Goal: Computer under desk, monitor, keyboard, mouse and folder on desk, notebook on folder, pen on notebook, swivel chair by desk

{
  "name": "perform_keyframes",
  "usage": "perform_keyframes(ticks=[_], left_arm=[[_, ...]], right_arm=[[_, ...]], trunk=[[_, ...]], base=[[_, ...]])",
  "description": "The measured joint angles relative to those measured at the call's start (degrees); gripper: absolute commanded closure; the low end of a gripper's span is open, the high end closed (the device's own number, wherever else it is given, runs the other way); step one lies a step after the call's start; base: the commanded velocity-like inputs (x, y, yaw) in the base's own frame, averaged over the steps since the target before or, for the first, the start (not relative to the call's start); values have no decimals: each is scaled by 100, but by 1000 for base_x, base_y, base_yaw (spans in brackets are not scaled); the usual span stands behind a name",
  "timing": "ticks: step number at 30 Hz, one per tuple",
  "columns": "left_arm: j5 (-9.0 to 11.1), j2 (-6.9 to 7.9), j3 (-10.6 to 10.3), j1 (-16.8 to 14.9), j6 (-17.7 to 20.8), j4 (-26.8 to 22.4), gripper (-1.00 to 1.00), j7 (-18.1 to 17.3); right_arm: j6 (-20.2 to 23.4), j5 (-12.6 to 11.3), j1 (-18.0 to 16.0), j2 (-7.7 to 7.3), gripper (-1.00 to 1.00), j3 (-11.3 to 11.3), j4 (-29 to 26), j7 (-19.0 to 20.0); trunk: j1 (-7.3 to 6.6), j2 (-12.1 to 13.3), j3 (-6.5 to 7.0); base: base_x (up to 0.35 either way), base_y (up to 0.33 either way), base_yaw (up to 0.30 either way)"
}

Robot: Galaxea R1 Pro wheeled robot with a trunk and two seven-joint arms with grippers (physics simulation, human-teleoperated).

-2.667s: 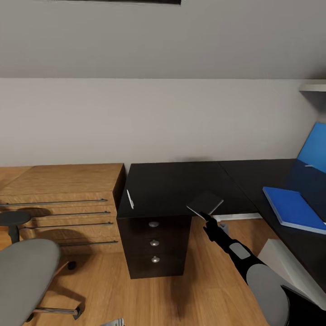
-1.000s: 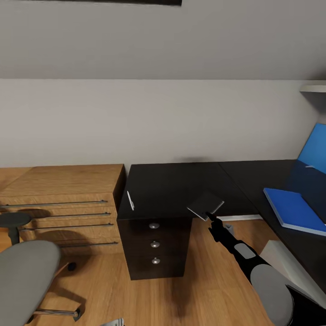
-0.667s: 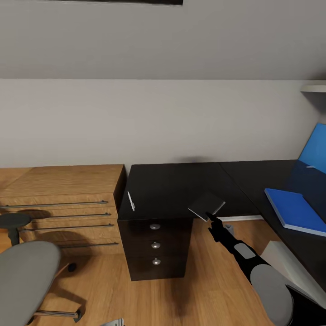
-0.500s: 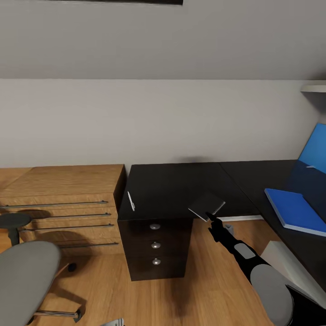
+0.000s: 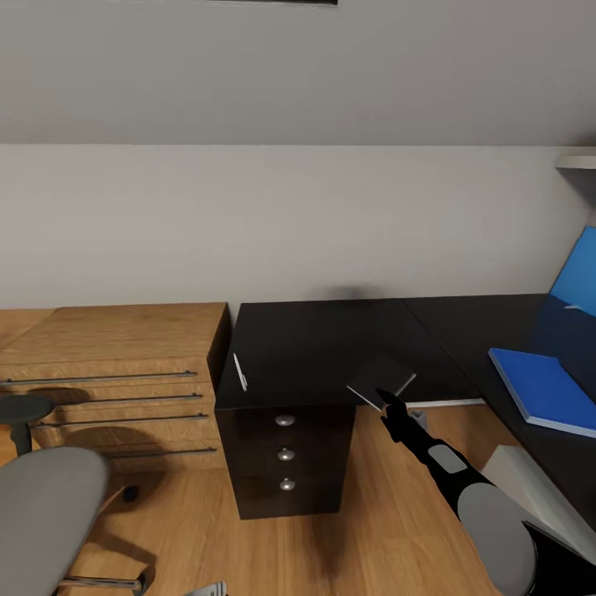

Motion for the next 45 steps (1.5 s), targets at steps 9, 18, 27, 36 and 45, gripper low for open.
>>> perform_keyframes(ticks=[9,18,27,36,45], left_arm=[[0,0,0,0,2,2,-100,5],[0,0,0,0,2,0,-100,3],[4,-1,0,0,2,36,-100,-3],[4,-1,0,0,5,43,-100,3],[1,-6,0,0,8,44,-100,-2]], right_arm=[[-10,8,0,0,-100,1,1,0],[-17,9,0,0,-100,1,-2,0],[-25,9,0,0,-100,1,-7,0],[-27,9,0,0,-100,1,-7,0],[-27,8,-2,0,-100,1,-7,0]], trunk=[[0,0,0],[0,0,0],[1,0,0],[0,0,0],[-21,39,17]], base=[[3,0,0],[0,0,0],[-116,0,0],[-25,0,0],[-3,0,0]])
